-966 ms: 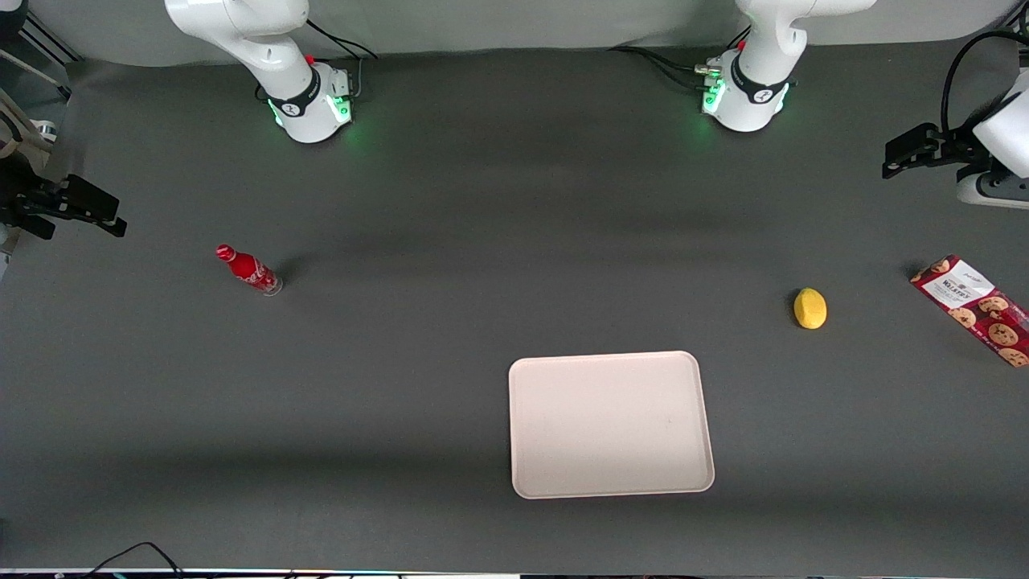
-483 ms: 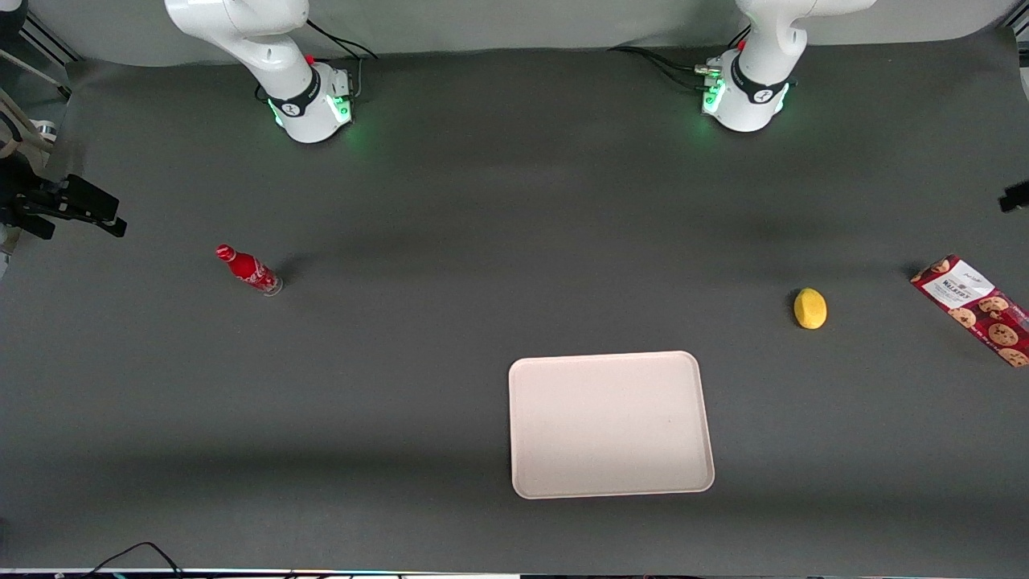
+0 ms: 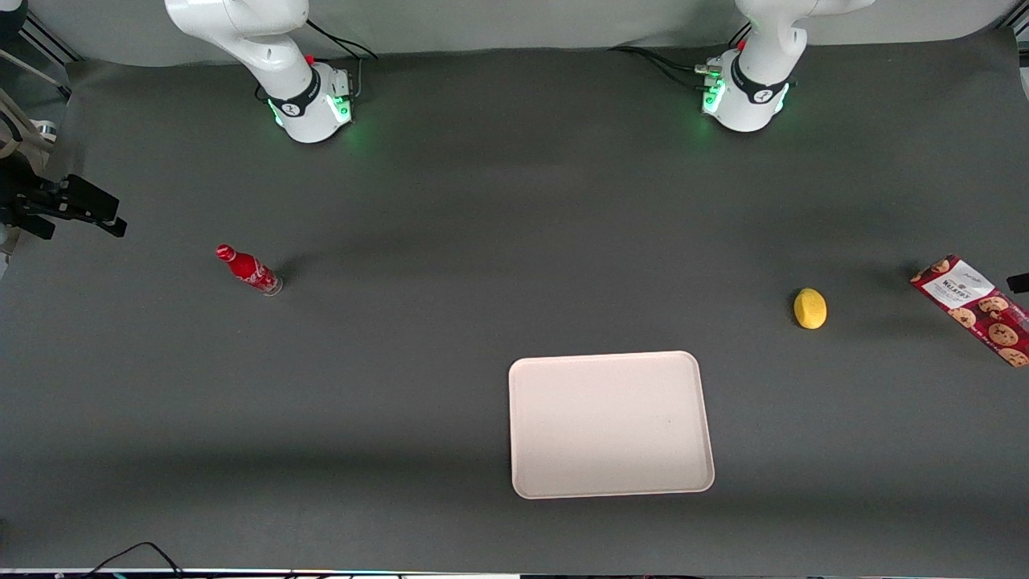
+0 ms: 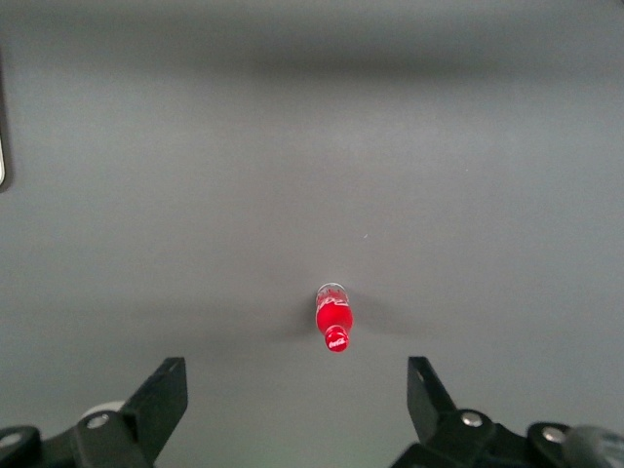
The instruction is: Place red cookie box on tray
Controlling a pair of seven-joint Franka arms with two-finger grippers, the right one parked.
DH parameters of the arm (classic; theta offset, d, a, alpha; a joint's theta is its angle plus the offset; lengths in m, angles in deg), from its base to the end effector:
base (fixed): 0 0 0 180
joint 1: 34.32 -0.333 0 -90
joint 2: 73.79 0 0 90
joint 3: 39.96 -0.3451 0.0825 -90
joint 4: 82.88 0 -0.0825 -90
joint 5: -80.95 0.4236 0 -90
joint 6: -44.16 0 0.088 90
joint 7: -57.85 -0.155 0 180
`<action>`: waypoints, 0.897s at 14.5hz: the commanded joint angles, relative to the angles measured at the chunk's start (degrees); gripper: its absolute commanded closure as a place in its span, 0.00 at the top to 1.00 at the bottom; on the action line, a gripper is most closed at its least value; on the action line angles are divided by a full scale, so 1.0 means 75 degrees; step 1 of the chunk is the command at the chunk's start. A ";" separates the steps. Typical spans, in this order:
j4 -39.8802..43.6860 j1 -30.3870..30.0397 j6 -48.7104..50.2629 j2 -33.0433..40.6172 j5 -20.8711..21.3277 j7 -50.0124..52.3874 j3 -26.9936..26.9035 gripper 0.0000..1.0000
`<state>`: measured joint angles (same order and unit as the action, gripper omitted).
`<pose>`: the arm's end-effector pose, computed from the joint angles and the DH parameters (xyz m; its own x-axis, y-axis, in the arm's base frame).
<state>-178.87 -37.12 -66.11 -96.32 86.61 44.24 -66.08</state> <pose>0.6056 0.3201 0.3517 0.9605 0.2206 -0.1696 0.1811 -0.9583 -0.2212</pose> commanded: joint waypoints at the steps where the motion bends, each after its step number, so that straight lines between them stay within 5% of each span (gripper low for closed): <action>1: 0.0260 -0.0376 -0.0378 -0.0522 -0.0181 -0.0563 -0.0068 1.00; 10: -0.0373 -0.0447 -0.2746 -0.2327 -0.3166 -0.1840 -0.0818 1.00; 11: -0.0385 -0.0447 -0.2910 -0.2479 -0.3517 -0.2097 -0.0818 0.93; 13: -0.0385 -0.0459 -0.3157 -0.2691 -0.4209 -0.2345 -0.0830 0.00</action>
<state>-181.43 -41.15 -87.50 -115.11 60.95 30.36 -71.41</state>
